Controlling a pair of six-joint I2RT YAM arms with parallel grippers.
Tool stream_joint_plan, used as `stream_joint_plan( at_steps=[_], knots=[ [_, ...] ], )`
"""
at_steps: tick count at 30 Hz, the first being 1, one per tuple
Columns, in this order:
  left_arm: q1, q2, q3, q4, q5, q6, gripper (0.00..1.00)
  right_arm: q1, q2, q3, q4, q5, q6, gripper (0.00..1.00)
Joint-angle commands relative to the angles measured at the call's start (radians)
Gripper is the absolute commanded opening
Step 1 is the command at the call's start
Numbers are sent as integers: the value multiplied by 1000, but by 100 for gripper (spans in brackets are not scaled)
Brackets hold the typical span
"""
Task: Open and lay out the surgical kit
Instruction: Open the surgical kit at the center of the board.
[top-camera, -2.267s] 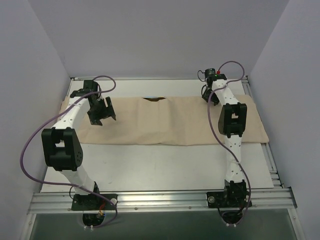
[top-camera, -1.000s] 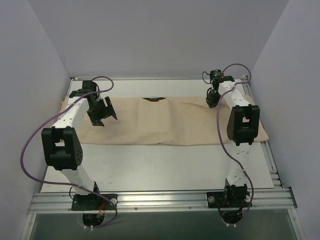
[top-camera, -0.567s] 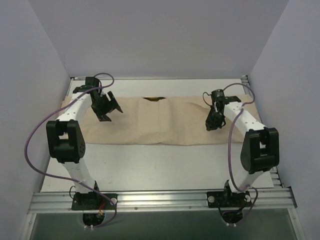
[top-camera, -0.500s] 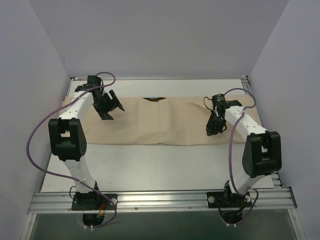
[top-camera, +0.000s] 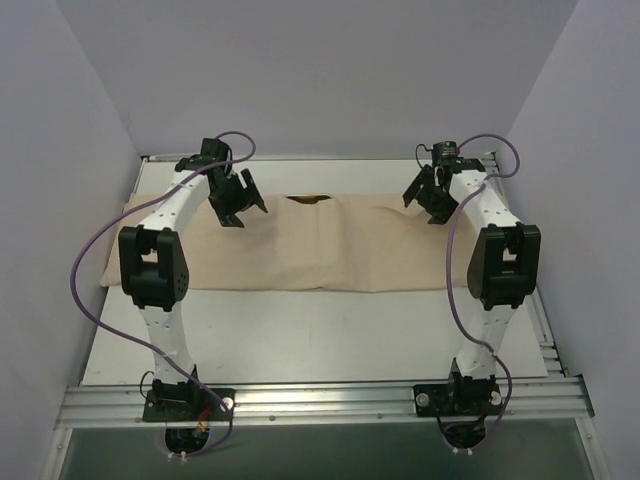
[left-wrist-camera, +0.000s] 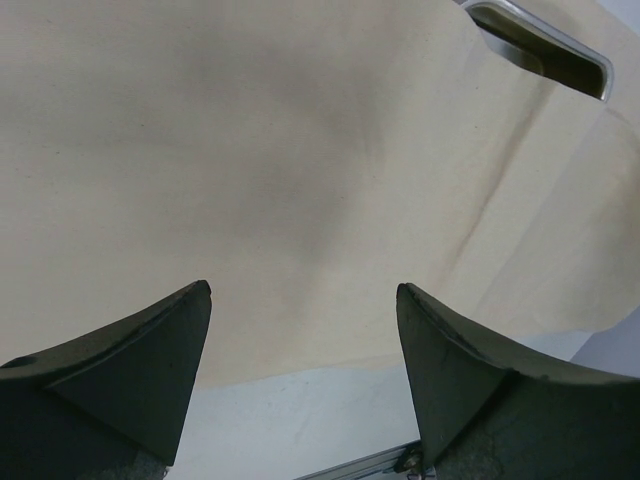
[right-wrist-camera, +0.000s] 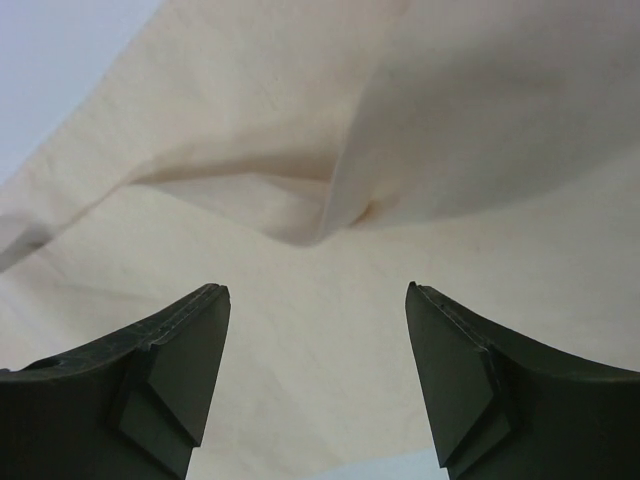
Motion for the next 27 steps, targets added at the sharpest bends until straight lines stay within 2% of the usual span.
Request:
stream_joint_plan(
  at_steps=[1, 5, 8, 15, 21, 25, 27],
  knots=[
    [6, -47, 13, -34, -67, 65, 84, -6, 86, 103, -59, 46, 108, 72],
    [6, -71, -1, -37, -93, 102, 84, 0, 135, 149, -58, 85, 251, 74],
    [8, -79, -1, -34, -98, 125, 83, 4, 176, 195, -70, 108, 275, 77],
    [22, -70, 7, -37, -82, 151, 83, 9, 268, 260, -136, 167, 288, 75],
    [37, -78, 4, -39, -76, 170, 84, 12, 290, 229, -142, 168, 303, 63],
    [46, -84, -1, -36, -64, 173, 84, 10, 293, 200, -125, 145, 320, 49],
    [48, -82, 2, -37, -59, 174, 83, 9, 301, 209, -130, 147, 315, 48]
  ],
)
